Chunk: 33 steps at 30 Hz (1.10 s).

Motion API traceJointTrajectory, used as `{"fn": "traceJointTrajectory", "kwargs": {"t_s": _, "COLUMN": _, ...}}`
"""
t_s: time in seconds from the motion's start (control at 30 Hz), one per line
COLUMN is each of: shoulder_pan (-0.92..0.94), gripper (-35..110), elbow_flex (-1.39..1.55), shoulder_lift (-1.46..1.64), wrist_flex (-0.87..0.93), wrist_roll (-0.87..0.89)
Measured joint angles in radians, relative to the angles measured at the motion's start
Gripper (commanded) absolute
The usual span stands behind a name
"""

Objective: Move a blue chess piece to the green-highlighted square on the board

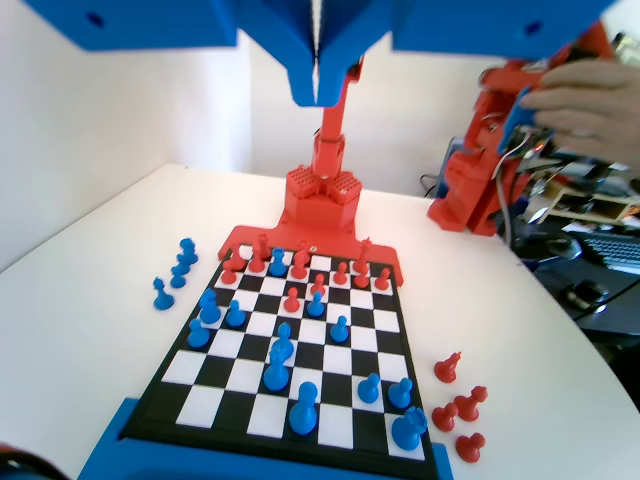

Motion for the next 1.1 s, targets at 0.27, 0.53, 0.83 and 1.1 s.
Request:
{"fn": "traceJointTrajectory", "kwargs": {"t_s": 0.27, "shoulder_pan": 0.000, "gripper": 2, "elbow_flex": 0.000, "shoulder_lift": 0.025, "wrist_flex": 0.000, "wrist_roll": 0.000}}
{"fn": "traceJointTrajectory", "kwargs": {"t_s": 0.53, "shoulder_pan": 0.000, "gripper": 2, "elbow_flex": 0.000, "shoulder_lift": 0.025, "wrist_flex": 0.000, "wrist_roll": 0.000}}
{"fn": "traceJointTrajectory", "kwargs": {"t_s": 0.83, "shoulder_pan": 0.000, "gripper": 2, "elbow_flex": 0.000, "shoulder_lift": 0.025, "wrist_flex": 0.000, "wrist_roll": 0.000}}
{"fn": "traceJointTrajectory", "kwargs": {"t_s": 1.1, "shoulder_pan": 0.000, "gripper": 2, "elbow_flex": 0.000, "shoulder_lift": 0.025, "wrist_flex": 0.000, "wrist_roll": 0.000}}
